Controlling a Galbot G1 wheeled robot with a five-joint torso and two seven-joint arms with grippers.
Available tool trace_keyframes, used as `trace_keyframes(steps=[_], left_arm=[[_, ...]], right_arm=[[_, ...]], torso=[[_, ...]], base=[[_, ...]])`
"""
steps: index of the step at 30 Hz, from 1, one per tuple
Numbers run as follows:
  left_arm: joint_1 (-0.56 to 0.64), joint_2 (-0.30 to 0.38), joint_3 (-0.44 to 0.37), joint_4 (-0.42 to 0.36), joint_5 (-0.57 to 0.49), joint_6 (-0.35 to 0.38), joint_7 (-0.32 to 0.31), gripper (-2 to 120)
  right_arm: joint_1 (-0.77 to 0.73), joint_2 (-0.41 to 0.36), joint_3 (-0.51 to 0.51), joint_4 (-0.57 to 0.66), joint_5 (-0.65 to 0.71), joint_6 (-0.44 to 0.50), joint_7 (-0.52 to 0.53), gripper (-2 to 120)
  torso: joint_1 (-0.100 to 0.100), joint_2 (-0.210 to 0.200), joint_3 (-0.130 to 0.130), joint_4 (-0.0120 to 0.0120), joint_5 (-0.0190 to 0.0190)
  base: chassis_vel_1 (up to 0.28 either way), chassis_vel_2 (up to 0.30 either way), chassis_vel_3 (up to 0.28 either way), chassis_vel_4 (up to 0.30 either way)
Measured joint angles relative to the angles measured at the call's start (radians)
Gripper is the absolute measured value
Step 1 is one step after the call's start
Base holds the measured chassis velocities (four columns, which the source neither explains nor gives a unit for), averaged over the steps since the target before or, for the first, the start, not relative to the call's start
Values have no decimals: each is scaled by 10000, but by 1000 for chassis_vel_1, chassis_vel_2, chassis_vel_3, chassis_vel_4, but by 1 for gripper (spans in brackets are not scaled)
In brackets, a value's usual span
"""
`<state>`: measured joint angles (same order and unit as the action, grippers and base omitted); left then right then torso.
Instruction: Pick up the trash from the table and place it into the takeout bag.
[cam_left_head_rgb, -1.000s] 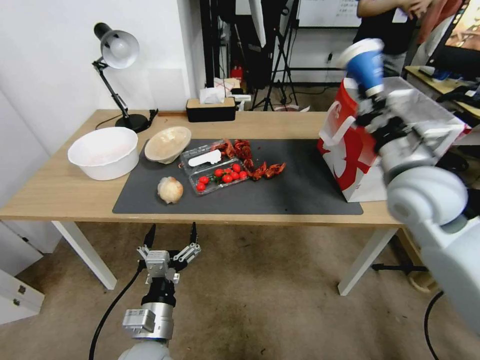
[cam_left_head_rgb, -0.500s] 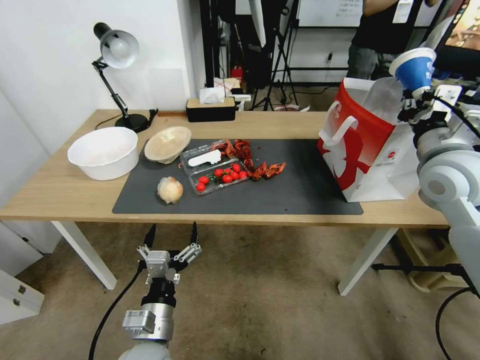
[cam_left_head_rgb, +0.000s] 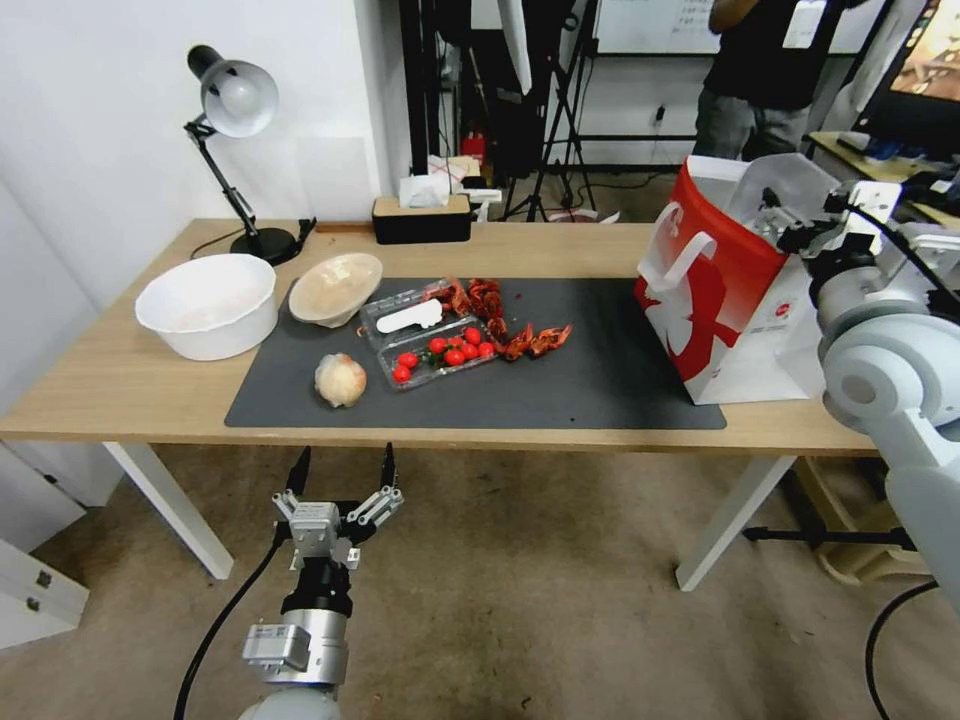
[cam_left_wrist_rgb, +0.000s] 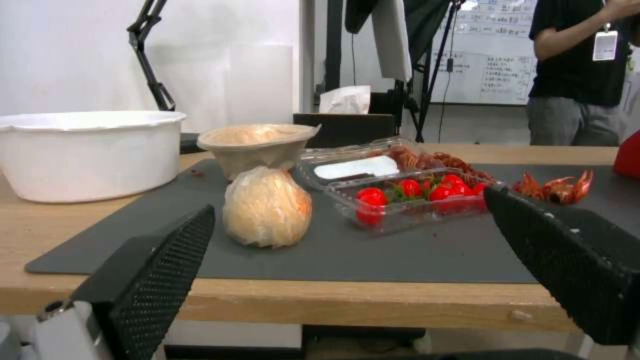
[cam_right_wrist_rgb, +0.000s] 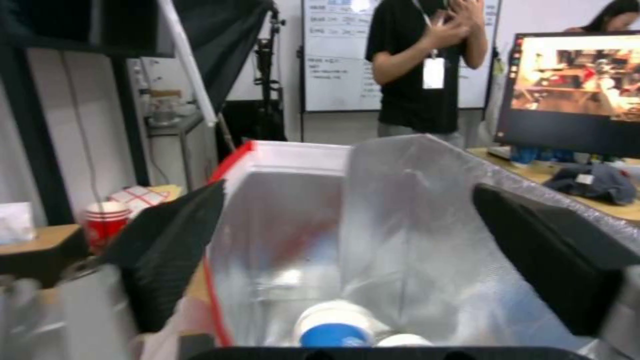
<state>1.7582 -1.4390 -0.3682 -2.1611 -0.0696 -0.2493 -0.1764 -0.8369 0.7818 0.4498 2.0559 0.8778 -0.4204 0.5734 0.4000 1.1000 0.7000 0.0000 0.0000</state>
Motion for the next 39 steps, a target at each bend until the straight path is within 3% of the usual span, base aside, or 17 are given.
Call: trace_keyframes(steps=[9,17,28,33,39], left_arm=[[-38,-10,-1,72,-18,-4,-11,100],[-174,2,-50,133,-131,-9,-18,100],[-272,77,-97,253,-332,-21,-16,100],[-338,131,-97,305,-518,-22,-18,100],[-378,115,-72,430,-564,-36,-13,100]], right_arm=[[-429,194,48,738,-378,472,-374,100],[-1856,404,158,1817,-592,1135,-995,100],[-5199,1858,-134,2154,-2877,3783,-2058,100],[-6762,2608,-270,1476,-4336,5590,-2810,100],[-7656,3005,-408,610,-5191,6909,-3109,100]], torso=[[0,0,0,1,0],[0,0,0,1,-1],[-1,1,-2,1,-2],[-1,1,-2,1,0],[-1,1,-2,0,-1]], base=[[0,0,0,0],[0,0,0,0],[0,0,0,0],[0,0,0,0],[0,0,0,0]])
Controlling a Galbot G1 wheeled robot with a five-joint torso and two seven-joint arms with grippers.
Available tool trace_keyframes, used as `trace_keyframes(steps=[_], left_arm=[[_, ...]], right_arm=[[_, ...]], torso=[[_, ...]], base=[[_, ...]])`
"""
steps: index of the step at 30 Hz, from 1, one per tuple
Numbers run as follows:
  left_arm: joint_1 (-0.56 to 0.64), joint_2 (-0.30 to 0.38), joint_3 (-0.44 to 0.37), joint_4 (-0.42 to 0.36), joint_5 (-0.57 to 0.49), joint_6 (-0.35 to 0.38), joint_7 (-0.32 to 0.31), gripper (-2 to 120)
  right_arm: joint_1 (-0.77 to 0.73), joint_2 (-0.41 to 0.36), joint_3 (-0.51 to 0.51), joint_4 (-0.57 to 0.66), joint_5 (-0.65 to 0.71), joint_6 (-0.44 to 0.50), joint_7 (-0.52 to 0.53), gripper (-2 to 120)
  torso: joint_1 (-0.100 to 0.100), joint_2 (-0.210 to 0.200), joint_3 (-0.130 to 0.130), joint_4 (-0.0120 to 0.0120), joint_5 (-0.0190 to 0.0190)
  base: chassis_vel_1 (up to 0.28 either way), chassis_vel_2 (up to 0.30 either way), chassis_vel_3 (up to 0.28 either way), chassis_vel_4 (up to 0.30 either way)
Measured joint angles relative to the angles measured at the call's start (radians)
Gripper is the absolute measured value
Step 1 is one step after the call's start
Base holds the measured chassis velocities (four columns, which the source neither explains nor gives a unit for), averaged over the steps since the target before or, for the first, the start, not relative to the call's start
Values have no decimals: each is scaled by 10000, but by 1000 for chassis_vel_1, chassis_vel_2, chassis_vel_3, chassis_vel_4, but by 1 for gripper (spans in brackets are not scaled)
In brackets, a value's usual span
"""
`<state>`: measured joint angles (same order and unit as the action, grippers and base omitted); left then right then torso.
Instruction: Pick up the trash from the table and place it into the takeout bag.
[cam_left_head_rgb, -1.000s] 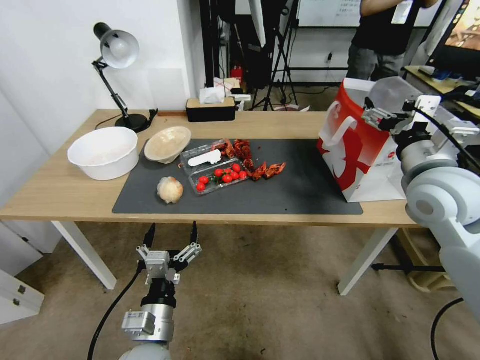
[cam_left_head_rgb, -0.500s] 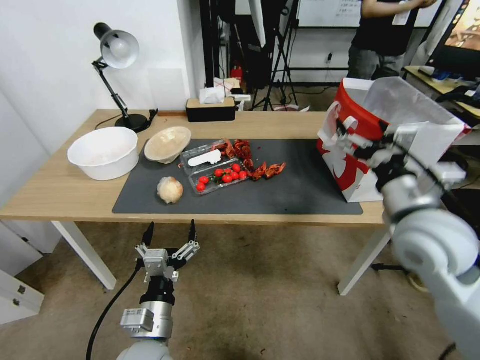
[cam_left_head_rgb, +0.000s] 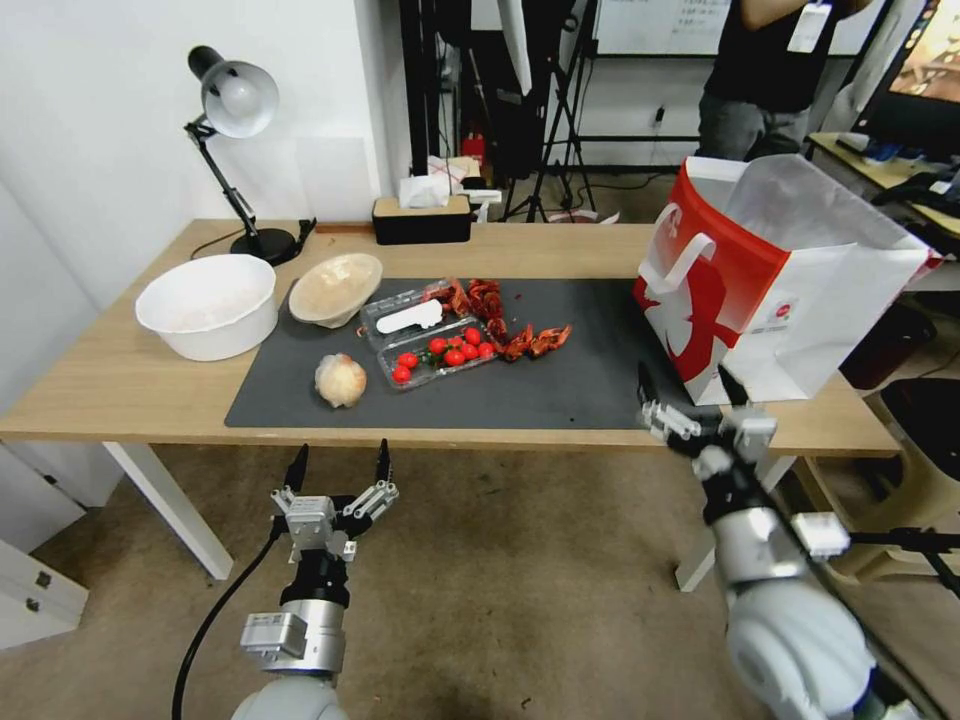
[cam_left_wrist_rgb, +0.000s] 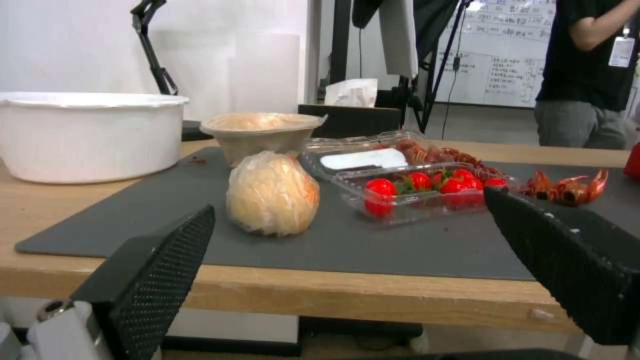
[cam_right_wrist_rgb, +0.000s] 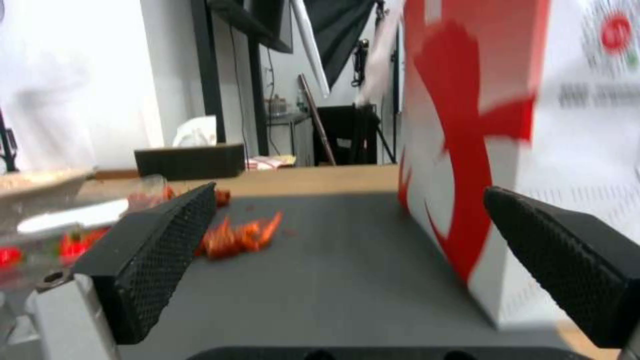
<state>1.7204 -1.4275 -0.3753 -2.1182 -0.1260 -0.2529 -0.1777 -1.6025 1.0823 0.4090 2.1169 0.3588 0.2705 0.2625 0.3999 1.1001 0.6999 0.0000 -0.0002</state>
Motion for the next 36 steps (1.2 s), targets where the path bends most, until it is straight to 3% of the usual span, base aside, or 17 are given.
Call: trace_keyframes(steps=[7,9,16,28,32,33,36], left_arm=[[-7,-12,21,13,-1,-11,16,100],[-1,-5,22,12,-34,-12,16,100],[11,13,13,8,-68,-12,13,100],[-127,42,-85,170,-141,-155,39,100],[-527,403,-191,115,-356,213,-157,100],[-751,708,-345,71,-519,801,-83,100],[-1017,1119,-464,-91,-974,1371,-41,100]], right_arm=[[-300,321,-97,-504,-144,774,-150,100],[-504,610,-200,-837,-231,1401,-297,100],[-633,930,-268,-1175,-283,1947,-514,100],[-802,1133,-337,-1359,-164,2078,-706,100],[-884,1168,-388,-1336,-164,2064,-718,100],[-899,1166,-391,-1265,-163,1958,-714,100],[-936,1163,-391,-1177,-164,1856,-706,100]], torso=[[0,0,0,0,1],[0,0,1,-1,2],[0,0,1,-1,2],[0,0,1,0,1],[0,0,1,0,2],[0,0,2,0,-1],[0,0,1,0,1]], base=[[0,0,0,0],[0,0,0,0],[0,0,0,0],[0,0,0,0],[0,0,0,0],[0,0,0,0],[0,0,0,0]])
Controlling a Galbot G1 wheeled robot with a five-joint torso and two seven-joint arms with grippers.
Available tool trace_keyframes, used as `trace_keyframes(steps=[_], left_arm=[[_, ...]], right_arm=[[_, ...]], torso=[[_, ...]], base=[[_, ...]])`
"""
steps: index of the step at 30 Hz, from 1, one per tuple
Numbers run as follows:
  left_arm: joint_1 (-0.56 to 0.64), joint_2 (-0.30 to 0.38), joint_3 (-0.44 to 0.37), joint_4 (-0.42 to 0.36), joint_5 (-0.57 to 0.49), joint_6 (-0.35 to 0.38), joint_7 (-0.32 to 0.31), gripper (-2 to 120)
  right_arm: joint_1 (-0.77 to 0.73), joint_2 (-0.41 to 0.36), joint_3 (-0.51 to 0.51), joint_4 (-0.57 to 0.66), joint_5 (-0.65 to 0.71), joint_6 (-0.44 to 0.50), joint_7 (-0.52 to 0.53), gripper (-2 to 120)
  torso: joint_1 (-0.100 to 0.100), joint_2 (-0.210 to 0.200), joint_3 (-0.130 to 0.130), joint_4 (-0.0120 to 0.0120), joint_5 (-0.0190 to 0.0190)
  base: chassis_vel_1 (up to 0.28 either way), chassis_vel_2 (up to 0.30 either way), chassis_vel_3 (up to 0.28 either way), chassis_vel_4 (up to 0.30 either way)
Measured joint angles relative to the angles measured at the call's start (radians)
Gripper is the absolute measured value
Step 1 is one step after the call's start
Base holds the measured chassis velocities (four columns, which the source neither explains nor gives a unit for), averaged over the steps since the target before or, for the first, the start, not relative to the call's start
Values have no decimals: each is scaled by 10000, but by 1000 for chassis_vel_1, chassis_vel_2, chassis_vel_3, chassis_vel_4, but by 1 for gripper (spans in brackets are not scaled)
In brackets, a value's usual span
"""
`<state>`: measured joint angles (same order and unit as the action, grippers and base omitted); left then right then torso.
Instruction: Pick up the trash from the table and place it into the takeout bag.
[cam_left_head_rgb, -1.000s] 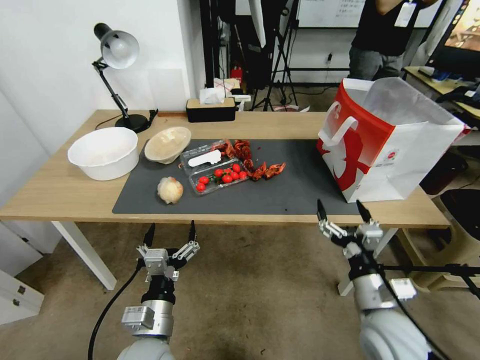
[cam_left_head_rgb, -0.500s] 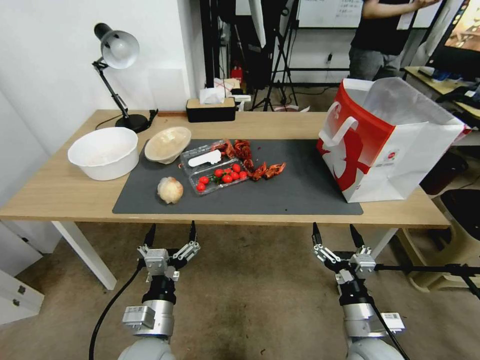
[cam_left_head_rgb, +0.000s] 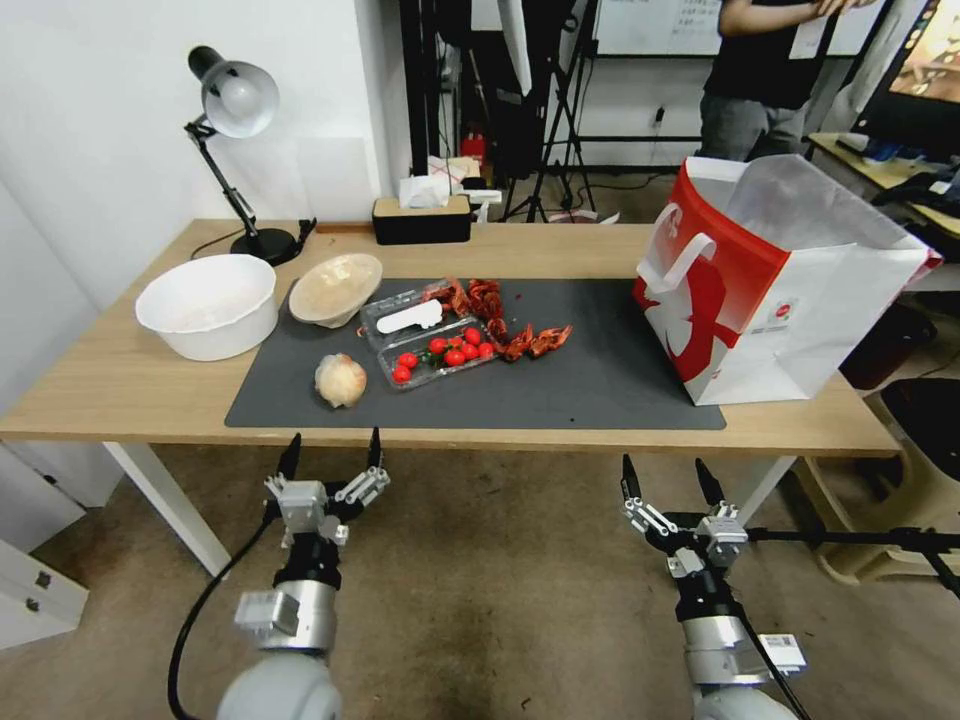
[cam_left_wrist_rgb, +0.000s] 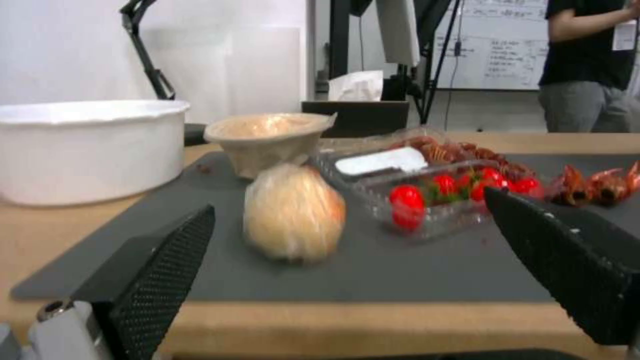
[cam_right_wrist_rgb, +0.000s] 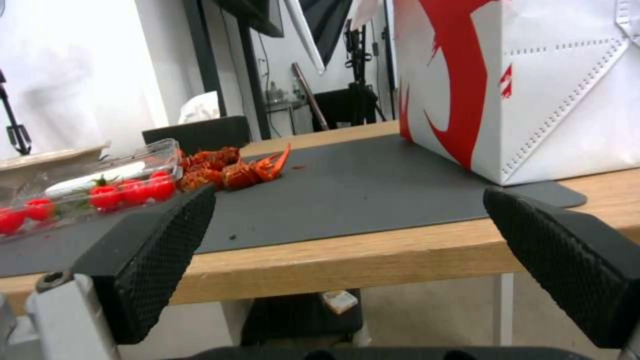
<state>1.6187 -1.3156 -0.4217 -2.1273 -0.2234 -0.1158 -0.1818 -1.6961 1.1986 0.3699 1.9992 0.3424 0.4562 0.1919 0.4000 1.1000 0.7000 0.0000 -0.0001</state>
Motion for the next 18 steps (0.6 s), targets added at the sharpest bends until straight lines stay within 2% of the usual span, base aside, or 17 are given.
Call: trace_keyframes(steps=[4,7,8,9,11,16,18], left_arm=[[-561,769,-180,-22,-695,668,18,100],[-726,994,-204,17,-808,854,24,100],[-1177,1552,-204,108,-1044,1414,28,100],[-1177,1552,-204,108,-1044,1414,28,100],[-1734,2000,-113,269,-1322,1898,17,100],[-2545,2353,68,655,-1620,2461,-15,100],[-3007,2460,178,858,-1745,3026,-110,100]], right_arm=[[-89,49,4,58,-13,-53,-17,100],[-105,75,4,58,-14,-56,-19,100],[-143,108,27,82,-17,-64,-19,100],[-143,108,27,82,-17,-64,-19,100],[-184,108,101,168,-17,-97,-18,100],[-257,113,184,252,-3,-144,-6,100],[-300,142,186,303,81,-240,8,100]], torso=[[0,0,1,1,-1],[-1,-1,0,0,-1],[0,0,0,1,1],[0,0,0,1,1],[0,-1,1,0,0],[0,-1,1,0,-1],[0,-1,1,-3,1]], base=[[0,0,0,0],[0,0,0,0],[0,0,0,0],[0,0,0,0],[0,0,0,0],[0,0,0,0],[0,0,0,0]])
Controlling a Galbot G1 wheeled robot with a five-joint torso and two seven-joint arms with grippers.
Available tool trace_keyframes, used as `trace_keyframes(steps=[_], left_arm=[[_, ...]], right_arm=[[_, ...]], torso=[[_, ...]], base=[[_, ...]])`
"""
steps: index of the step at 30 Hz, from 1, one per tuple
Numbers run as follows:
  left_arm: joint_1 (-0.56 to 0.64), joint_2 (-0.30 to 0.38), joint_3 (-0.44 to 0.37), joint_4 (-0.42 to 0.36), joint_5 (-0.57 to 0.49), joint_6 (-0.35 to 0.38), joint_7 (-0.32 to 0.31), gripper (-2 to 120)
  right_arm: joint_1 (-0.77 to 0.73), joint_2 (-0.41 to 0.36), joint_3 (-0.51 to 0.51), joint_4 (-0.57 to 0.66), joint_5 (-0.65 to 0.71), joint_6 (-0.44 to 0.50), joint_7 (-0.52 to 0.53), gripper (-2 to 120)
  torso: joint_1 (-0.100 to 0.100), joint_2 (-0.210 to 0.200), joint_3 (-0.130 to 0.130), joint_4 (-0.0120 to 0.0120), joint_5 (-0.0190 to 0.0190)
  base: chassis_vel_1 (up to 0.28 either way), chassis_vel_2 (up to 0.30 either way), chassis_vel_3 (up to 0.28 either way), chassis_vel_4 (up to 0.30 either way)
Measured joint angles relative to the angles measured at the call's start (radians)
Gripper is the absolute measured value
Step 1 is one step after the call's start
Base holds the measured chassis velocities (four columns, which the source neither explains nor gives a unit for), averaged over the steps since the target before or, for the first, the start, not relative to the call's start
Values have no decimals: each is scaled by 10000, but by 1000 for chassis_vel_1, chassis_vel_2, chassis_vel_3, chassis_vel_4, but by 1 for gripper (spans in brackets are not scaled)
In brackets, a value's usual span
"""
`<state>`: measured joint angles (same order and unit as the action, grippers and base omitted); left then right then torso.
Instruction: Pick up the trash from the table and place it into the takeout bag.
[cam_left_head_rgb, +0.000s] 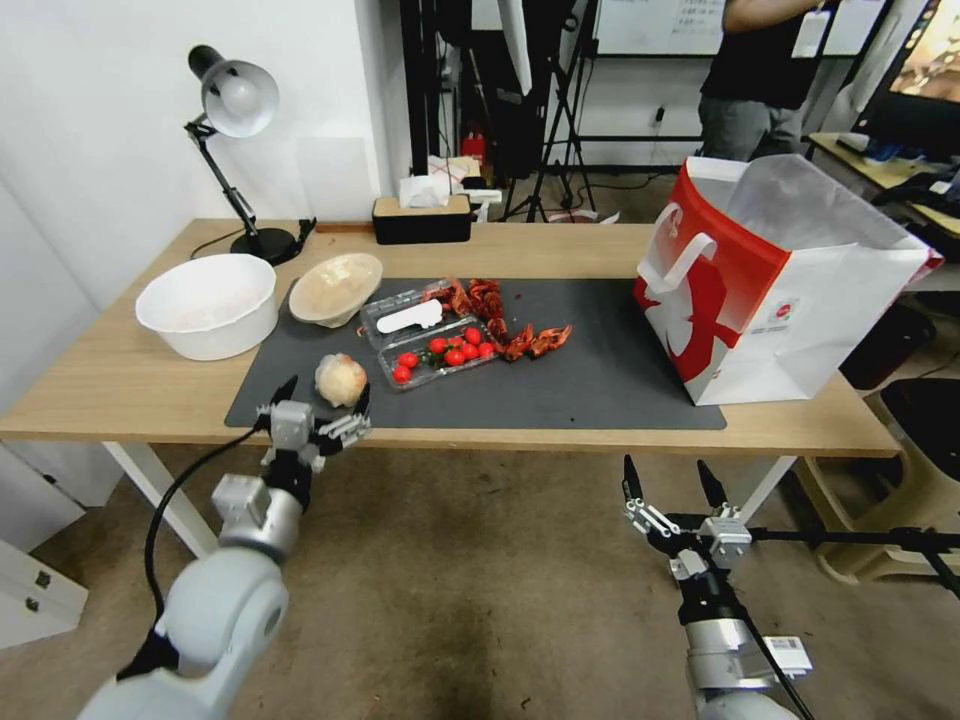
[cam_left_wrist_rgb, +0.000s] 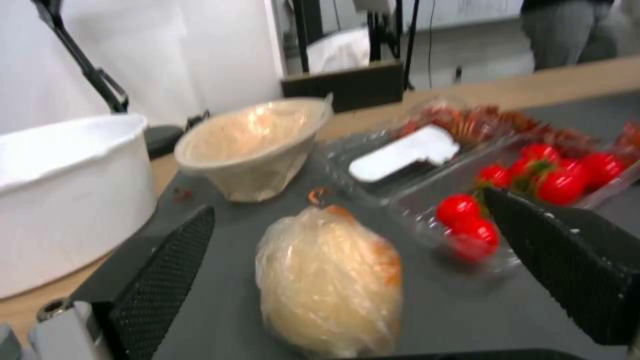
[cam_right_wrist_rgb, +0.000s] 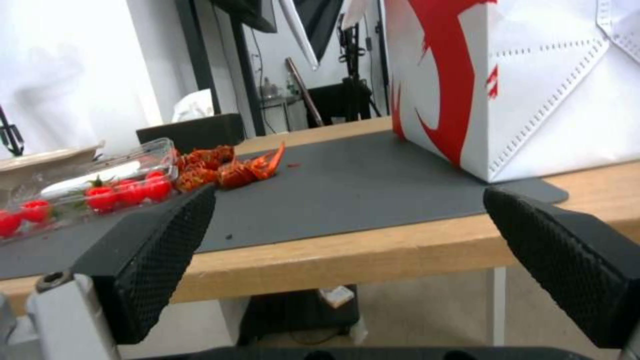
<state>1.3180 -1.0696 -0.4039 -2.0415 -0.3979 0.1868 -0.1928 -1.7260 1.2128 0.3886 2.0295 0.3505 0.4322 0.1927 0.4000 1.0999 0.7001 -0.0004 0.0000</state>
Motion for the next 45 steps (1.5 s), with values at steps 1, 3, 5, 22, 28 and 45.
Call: trace_keyframes(steps=[1,3,5,22,28,45], left_arm=[[-183,36,50,101,-80,242,-40,100],[-337,66,93,180,-194,494,-65,100],[-430,88,128,224,-312,704,-76,100],[-1011,194,285,866,-1215,1712,-329,100],[-1186,133,360,1080,-1383,1698,-366,99],[-1162,82,404,1377,-1448,575,-367,38]], right_arm=[[-3,21,-2,3,16,-29,1,100],[-3,41,-10,3,17,-46,1,100],[-7,57,-13,4,10,-50,2,100],[92,-52,-69,-139,-4,-163,-2,100],[142,-34,-121,-175,-4,-225,-19,100],[219,-72,-212,-280,-8,-238,15,100]], torso=[[0,-1,0,1,-2],[1,-1,0,5,0],[0,-1,0,3,1],[0,-1,0,3,0],[0,0,0,3,0],[0,1,-1,4,0]], base=[[0,0,0,0],[0,0,0,0],[0,0,0,0],[0,0,0,0],[0,0,0,0],[0,0,0,0]])
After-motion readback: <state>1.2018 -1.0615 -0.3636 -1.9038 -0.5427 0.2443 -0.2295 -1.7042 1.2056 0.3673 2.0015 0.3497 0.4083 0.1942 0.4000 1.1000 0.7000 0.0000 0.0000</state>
